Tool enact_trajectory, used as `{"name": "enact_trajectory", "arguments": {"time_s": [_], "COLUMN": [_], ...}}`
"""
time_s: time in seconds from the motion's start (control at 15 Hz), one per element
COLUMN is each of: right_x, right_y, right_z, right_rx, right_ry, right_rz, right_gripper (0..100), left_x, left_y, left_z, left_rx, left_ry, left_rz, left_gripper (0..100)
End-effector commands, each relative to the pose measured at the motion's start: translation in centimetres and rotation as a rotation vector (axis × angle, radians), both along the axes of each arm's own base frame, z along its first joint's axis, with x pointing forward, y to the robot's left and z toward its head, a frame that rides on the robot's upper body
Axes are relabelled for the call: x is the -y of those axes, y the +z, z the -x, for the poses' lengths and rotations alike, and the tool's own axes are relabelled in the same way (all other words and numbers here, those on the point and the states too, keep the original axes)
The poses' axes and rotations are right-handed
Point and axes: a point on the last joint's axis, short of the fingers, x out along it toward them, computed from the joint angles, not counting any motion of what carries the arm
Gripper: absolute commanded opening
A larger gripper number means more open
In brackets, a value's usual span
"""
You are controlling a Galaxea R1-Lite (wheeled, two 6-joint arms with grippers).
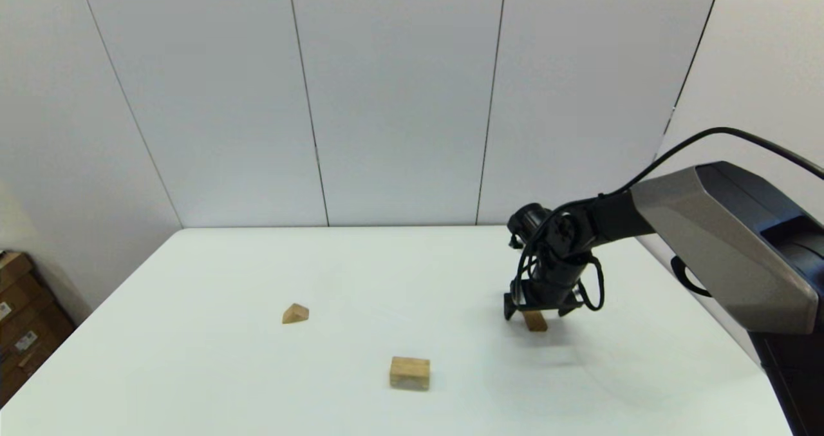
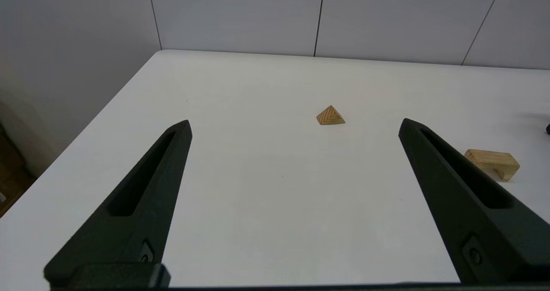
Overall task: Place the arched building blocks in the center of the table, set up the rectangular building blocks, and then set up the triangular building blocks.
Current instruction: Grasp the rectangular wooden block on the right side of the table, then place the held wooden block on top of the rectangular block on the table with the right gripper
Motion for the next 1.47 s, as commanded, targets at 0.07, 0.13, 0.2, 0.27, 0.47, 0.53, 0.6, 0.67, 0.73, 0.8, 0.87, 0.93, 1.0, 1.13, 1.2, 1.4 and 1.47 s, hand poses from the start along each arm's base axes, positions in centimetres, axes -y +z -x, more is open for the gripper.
{"name": "enact_trajectory", "arguments": {"time_s": [0.07, 0.13, 0.2, 0.27, 0.47, 0.53, 0.6, 0.67, 0.73, 0.8, 0.87, 0.93, 1.0, 1.13, 1.2, 1.4, 1.47], "right_x": [0.0, 0.0, 0.0, 0.0, 0.0, 0.0, 0.0, 0.1, 0.2, 0.2, 0.2, 0.3, 0.4, 0.1, -0.1, -0.1, -0.1], "right_y": [0.0, 0.0, 0.0, 0.0, 0.1, 0.1, 0.2, 0.4, 1.2, 1.9, 2.7, 3.5, 4.5, 7.4, 9.3, 13.8, 15.0], "right_z": [0.0, 0.0, 0.0, 0.0, -0.1, 0.0, 0.0, 0.0, 0.1, 0.1, 0.2, 0.6, 1.0, 2.0, 2.9, 5.1, 6.0], "right_rx": [-0.003, -0.003, -0.003, -0.001, 0.0, 0.0, 0.002, 0.006, 0.019, 0.035, 0.051, 0.051, 0.046, 0.075, 0.1, 0.174, 0.187], "right_ry": [0.0, 0.003, 0.003, 0.004, 0.001, 0.001, 0.0, -0.002, -0.004, -0.003, -0.003, -0.002, 0.003, 0.038, 0.085, 0.25, 0.308], "right_rz": [0.002, 0.003, 0.003, 0.003, 0.002, 0.002, 0.001, 0.0, -0.004, -0.011, -0.016, -0.016, -0.015, -0.018, -0.015, 0.0, 0.016], "right_gripper": [100, 100, 0, 0, 0, 0, 0, 0, 0, 0, 0, 0, 0, 0, 0, 0, 0], "left_x": [0.0, 0.0, 0.0, 0.0, 0.0, 0.0, 0.0, 0.0, 0.0, 0.0, 0.0, 0.0, 0.0, 0.0, 0.0, 0.0, 0.0], "left_y": [0.0, 0.0, 0.0, 0.0, 0.0, 0.0, 0.0, 0.0, 0.0, 0.0, 0.0, 0.0, 0.0, 0.0, 0.0, 0.0, 0.0], "left_z": [0.0, 0.0, 0.0, 0.0, 0.0, 0.0, 0.0, 0.0, 0.0, 0.0, 0.0, 0.0, 0.0, 0.0, 0.0, 0.0, 0.0], "left_rx": [-0.001, -0.001, -0.001, -0.001, -0.001, -0.001, -0.001, -0.001, -0.001, -0.001, -0.001, -0.001, -0.001, -0.001, -0.001, -0.001, -0.001], "left_ry": [-0.001, 0.001, -0.001, -0.001, -0.001, -0.001, -0.001, -0.001, 0.001, -0.001, 0.001, 0.001, 0.001, -0.001, 0.001, -0.001, 0.001], "left_rz": [0.0, 0.0, 0.002, 0.0, 0.002, 0.002, 0.0, 0.002, 0.0, 0.0, 0.0, 0.0, 0.0, 0.0, 0.0, 0.002, 0.0], "left_gripper": [100, 100, 100, 100, 100, 100, 100, 100, 100, 100, 100, 100, 100, 100, 100, 100, 100]}}
